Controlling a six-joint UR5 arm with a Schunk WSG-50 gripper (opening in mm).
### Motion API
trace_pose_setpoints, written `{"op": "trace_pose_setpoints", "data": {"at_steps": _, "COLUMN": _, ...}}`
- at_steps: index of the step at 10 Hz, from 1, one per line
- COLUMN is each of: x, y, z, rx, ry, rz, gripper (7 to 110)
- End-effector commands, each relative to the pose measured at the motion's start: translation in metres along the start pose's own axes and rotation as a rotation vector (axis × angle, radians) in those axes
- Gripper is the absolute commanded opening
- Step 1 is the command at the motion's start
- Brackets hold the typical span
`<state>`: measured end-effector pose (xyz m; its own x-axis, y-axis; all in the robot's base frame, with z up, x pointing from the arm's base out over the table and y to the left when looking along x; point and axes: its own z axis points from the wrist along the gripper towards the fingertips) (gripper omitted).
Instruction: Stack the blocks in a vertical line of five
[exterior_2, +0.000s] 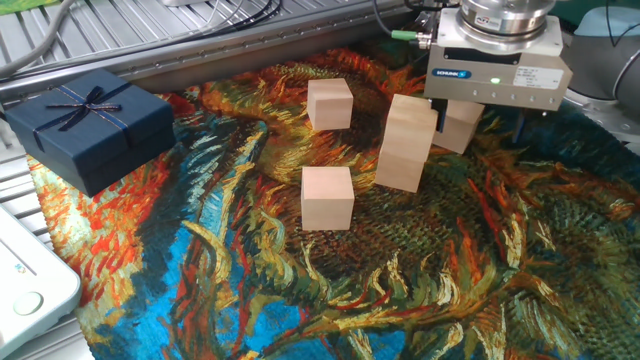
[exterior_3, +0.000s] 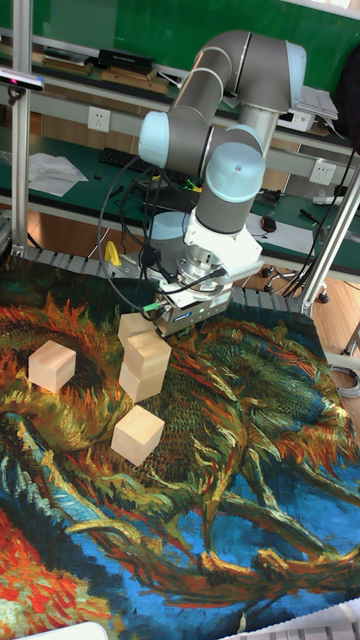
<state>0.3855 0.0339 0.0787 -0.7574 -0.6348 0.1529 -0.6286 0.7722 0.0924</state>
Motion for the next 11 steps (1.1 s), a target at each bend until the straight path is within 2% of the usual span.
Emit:
{"op": "trace_pose_setpoints", "data": {"at_steps": 1, "x": -0.0054, "y": 0.0059, "z": -0.0005, "rx": -0.02, "ry": -0.022, "rz": 0.011, "gripper": 88}}
{"op": "trace_pose_setpoints", "data": {"at_steps": 8, "x": -0.0056, "y": 0.0051, "z": 0.0003, "rx": -0.019, "ry": -0.021, "rz": 0.015, "gripper": 88}}
{"op": "trace_pose_setpoints", "data": {"at_steps": 11, "x": -0.0048, "y": 0.0003, "z": 0.0004, "rx": 0.0, "ry": -0.018, "rz": 0.015, "gripper": 88}}
